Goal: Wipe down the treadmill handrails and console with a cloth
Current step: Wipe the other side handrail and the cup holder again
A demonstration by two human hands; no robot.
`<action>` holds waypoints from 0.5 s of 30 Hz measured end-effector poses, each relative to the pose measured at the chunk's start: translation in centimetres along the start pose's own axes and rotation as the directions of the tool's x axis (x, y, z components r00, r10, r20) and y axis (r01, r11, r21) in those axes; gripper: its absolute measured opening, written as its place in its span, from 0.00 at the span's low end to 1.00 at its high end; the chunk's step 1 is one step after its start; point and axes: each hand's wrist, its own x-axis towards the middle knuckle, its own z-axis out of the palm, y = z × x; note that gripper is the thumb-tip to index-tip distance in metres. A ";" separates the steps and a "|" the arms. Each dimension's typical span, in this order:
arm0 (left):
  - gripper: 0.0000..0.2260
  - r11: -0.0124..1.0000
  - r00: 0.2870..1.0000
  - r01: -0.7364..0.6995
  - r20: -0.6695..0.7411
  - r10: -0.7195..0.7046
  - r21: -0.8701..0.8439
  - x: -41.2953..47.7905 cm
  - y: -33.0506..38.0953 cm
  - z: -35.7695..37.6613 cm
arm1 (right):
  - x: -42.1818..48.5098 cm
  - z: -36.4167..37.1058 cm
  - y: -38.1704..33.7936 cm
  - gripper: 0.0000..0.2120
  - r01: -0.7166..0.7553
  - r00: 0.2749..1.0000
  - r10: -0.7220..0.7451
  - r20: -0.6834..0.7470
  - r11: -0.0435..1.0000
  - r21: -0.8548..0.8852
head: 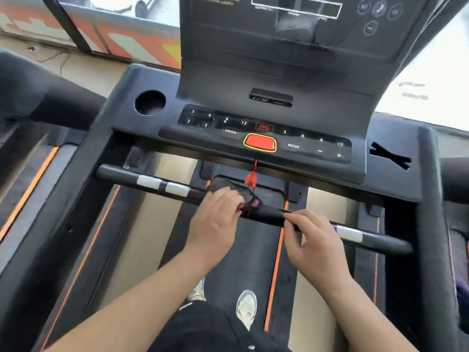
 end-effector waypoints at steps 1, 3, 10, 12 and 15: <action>0.09 0.997 0.997 -0.077 0.017 0.077 -0.010 0.0 -0.5 0.0 | -0.3 -0.3 0.3 0.07 0.017 1.000 -0.017 -0.013 1.000 -0.007; 0.10 0.999 1.000 0.008 -0.002 -0.008 0.039 0.9 -2.4 -1.1 | -0.8 -0.8 0.6 0.07 0.040 0.999 -0.040 0.001 0.999 -0.002; 0.10 0.963 0.960 0.260 -0.085 -0.266 -0.077 -1.5 4.0 1.8 | -2.8 -2.1 1.3 0.10 -0.087 0.990 0.078 0.119 0.994 0.066; 0.10 0.962 0.959 0.261 -0.091 -0.267 -0.077 -1.9 4.3 2.3 | -3.4 -2.3 1.8 0.10 -0.105 0.986 0.095 0.136 0.992 0.069; 0.12 0.965 0.965 0.248 -0.062 -0.253 -0.088 -2.0 5.8 1.6 | -3.9 -2.4 2.0 0.11 -0.129 0.980 0.111 0.166 0.987 0.100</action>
